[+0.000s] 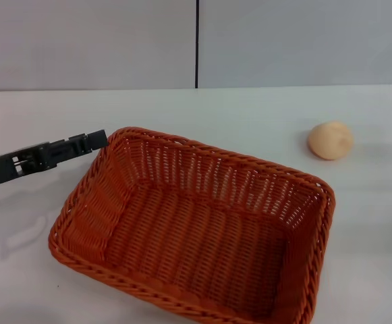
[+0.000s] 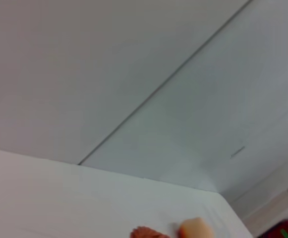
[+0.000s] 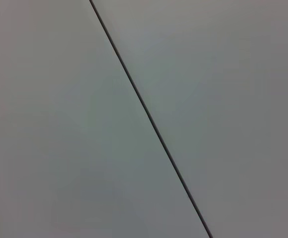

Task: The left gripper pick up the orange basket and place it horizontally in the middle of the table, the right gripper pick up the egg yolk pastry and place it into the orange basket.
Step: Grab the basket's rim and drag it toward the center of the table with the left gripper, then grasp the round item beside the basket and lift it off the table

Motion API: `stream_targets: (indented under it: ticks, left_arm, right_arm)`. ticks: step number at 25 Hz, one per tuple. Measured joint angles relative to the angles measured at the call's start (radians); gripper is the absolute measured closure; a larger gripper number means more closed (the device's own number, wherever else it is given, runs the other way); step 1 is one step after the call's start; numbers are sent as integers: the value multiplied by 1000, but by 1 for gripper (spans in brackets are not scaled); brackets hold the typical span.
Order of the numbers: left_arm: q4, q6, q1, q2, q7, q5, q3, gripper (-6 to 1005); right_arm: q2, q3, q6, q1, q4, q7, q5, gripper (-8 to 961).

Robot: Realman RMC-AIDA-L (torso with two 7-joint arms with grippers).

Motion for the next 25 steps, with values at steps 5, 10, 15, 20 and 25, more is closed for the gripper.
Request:
stream_targets:
  ticks: [5, 10, 15, 20, 25]
  left_arm:
    - [-3, 47, -11, 13, 8, 4, -29, 222]
    - [-76, 138, -52, 2, 154, -5, -193, 193]
    - [-312, 234, -162, -1, 533, -77, -376, 195]
    - [-473, 258, -212, -2, 807, -197, -402, 197]
    - [-564, 279, -233, -6, 1000, -306, -403, 199]
  right_arm:
    - [-1, 0, 1, 5, -4, 0, 0, 345]
    - [-3, -1, 3, 3, -35, 34, -44, 344]
    - [-13, -2, 31, -25, -253, 301, -326, 344]
    - [-58, -2, 73, -28, -530, 755, -674, 344]
    - [-137, 4, 36, 40, -732, 1178, -1070, 345]
